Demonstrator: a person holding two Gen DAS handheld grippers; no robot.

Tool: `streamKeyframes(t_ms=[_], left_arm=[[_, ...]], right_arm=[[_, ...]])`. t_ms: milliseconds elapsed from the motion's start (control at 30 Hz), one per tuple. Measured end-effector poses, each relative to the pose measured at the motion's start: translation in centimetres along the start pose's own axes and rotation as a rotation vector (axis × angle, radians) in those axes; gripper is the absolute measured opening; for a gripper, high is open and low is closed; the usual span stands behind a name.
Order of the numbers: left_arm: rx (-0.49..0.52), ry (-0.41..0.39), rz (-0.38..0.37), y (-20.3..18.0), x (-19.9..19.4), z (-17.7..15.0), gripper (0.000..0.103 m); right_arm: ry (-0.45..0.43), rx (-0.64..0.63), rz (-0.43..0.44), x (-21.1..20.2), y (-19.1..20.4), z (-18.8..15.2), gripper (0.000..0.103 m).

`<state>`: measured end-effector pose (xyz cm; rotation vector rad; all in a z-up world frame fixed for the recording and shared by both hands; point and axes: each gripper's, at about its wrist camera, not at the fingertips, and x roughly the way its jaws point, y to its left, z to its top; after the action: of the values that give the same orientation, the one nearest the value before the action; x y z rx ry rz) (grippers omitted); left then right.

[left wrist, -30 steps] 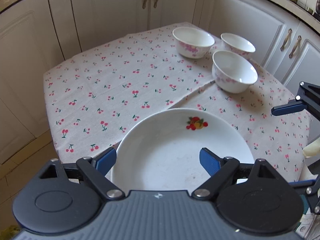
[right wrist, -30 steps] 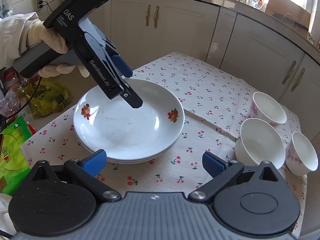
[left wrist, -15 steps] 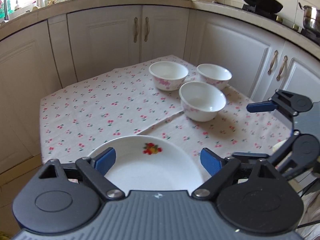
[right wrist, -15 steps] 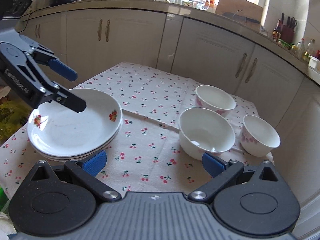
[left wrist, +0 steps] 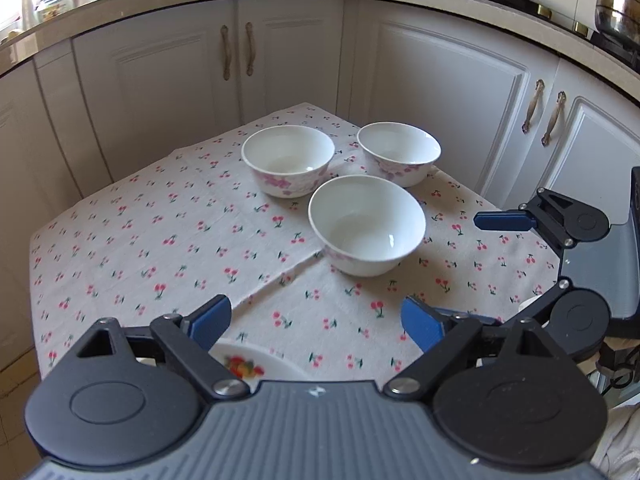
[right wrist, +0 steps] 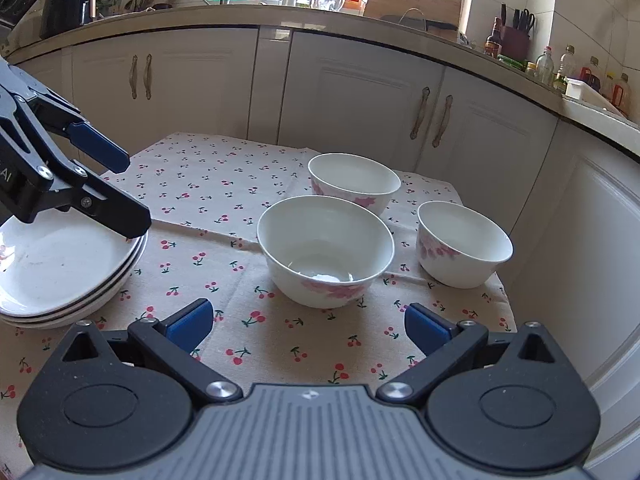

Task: Organize plates and bowls
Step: 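Reach the left tool to a pink-flowered white bowl and close on its rim, then lift the bowl with the left tool and carry it toward the plate stack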

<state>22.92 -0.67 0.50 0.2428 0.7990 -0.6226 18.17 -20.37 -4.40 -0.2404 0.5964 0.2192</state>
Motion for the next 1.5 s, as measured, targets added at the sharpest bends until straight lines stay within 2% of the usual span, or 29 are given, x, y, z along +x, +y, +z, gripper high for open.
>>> streamKeyframes(t_ms=[133, 300, 633, 800, 1100, 1500], left_arm=[[0.013, 0.018, -0.024, -0.2, 2.0, 1.8, 0.092], [0.043, 0.047, -0.034, -0.6, 4.6, 3.9, 0.092], [0.102, 0.111, -0.072, -1.2, 9.9, 6.3, 0.091], [0.104, 0.14, -0.09, -0.9, 11.9, 6.8, 0.087], [0.093, 0.162, -0.138, -0.6, 13.5, 7.1, 0.075], [0.09, 0.16, -0.183, -0.7, 13.6, 7.4, 0.073]], right_arm=[[-0.015, -0.006, -0.013, 1.0, -0.6, 0.1, 0.103], [-0.011, 0.023, 0.019, 2.3, -1.1, 0.2, 0.103], [0.008, 0.045, 0.038, 4.5, -1.7, 0.6, 0.102], [0.016, 0.032, 0.038, 5.3, -1.7, 0.7, 0.094], [0.009, 0.029, 0.06, 5.9, -2.0, 0.9, 0.086], [0.003, 0.026, 0.061, 5.9, -1.8, 1.1, 0.085]])
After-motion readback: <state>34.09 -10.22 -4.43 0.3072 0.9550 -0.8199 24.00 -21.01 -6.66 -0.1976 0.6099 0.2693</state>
